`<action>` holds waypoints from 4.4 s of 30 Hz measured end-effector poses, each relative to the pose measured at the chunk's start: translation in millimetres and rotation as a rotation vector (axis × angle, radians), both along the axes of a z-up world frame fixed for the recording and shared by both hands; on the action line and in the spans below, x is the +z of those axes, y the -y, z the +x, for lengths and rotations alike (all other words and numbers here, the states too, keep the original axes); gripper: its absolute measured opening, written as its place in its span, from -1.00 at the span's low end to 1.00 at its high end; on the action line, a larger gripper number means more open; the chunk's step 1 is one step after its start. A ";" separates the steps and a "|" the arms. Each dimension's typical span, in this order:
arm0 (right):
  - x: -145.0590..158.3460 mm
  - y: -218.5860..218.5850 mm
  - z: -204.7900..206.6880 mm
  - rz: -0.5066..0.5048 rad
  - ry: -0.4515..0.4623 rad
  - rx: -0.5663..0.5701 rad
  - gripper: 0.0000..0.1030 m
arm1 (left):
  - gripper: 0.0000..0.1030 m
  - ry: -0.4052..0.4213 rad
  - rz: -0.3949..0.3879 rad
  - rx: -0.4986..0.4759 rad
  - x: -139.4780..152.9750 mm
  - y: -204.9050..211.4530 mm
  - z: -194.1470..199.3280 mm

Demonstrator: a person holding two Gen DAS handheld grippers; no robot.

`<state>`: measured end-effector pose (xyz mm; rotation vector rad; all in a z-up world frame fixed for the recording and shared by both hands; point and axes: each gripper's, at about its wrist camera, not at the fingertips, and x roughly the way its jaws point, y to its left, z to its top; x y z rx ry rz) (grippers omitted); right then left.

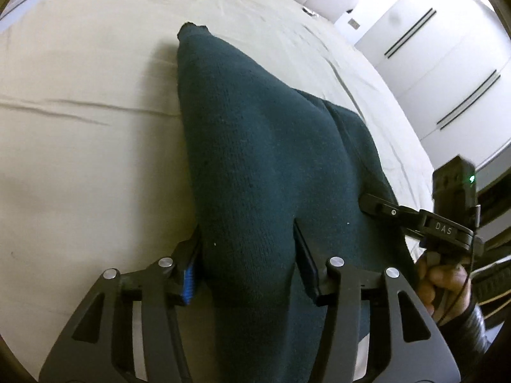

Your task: Fold small clothes

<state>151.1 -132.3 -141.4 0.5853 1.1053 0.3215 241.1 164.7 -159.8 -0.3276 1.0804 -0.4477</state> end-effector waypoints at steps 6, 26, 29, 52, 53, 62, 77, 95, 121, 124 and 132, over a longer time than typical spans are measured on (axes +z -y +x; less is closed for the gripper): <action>54.3 -8.6 -20.8 -0.178 0.100 -0.066 -0.01 | 0.03 0.137 0.085 0.068 33.6 -6.3 -22.8; 63.0 -8.3 -64.1 -0.183 0.242 -0.074 0.05 | 0.58 0.279 0.176 0.163 27.2 8.2 -54.7; 105.6 -13.3 -81.5 -0.294 0.399 -0.102 0.19 | 0.61 0.469 0.247 0.168 82.4 15.1 -79.2; 155.6 -74.9 -144.6 -0.617 0.484 -0.157 1.00 | 1.00 0.331 0.498 0.247 101.6 43.8 -164.6; 149.5 -76.2 -142.7 -0.616 0.455 -0.155 1.00 | 1.00 0.315 0.489 0.245 96.2 44.8 -165.2; 121.8 -78.8 -141.8 -0.675 0.360 -0.143 1.00 | 1.00 0.224 0.448 0.245 60.3 42.0 -145.7; 97.5 -76.9 -136.8 -0.659 0.266 -0.097 1.00 | 1.00 0.185 0.463 0.261 52.0 27.7 -139.8; 96.9 -74.6 -140.0 -0.651 0.255 -0.099 1.00 | 1.00 0.185 0.475 0.268 46.3 36.4 -130.6; 94.0 -71.1 -143.6 -0.650 0.250 -0.091 1.00 | 1.00 0.178 0.481 0.269 43.2 39.6 -126.1; 94.1 -70.7 -144.1 -0.648 0.250 -0.091 1.00 | 1.00 0.177 0.481 0.269 43.3 39.5 -126.2; 92.2 -71.2 -146.7 -0.649 0.250 -0.089 1.00 | 1.00 0.177 0.481 0.269 43.5 39.0 -126.3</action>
